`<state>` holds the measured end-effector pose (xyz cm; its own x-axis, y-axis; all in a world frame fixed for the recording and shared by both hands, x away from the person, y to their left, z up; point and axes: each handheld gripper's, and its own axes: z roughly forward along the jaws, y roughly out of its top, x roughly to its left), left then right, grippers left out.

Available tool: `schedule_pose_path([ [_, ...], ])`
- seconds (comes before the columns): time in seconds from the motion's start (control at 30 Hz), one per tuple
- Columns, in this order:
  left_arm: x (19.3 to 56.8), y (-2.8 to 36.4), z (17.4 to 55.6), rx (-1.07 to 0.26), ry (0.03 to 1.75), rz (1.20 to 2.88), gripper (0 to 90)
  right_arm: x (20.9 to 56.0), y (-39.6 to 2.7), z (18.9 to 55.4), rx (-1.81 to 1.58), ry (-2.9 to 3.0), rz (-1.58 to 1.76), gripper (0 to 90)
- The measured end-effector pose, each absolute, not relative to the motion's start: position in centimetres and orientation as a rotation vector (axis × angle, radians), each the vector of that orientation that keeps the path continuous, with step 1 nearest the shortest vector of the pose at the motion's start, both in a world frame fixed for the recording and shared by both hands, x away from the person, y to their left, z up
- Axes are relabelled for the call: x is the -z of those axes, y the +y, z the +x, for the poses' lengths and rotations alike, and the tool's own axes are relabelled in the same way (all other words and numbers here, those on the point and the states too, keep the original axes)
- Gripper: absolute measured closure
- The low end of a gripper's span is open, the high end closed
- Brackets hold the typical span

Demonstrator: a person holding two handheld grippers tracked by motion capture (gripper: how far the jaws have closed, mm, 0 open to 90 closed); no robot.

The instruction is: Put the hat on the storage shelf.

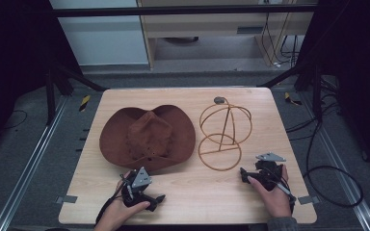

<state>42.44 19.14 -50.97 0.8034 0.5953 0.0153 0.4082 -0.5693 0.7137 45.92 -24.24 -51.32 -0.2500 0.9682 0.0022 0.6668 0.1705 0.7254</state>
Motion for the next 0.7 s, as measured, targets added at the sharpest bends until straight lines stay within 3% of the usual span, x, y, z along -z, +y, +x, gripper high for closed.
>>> schedule_pose_path([
  [0.3, 50.7, 19.7, 42.3, -0.302, 0.739, 2.233, 4.9, 51.3, -24.2, 45.9, -0.856, 1.989, 1.539, 0.4],
  [0.7, 47.0, 21.2, 41.9, -0.35, 0.697, 2.119, 7.5, 51.3, -24.2, 45.9, -0.856, 1.987, 1.541, 0.4],
])
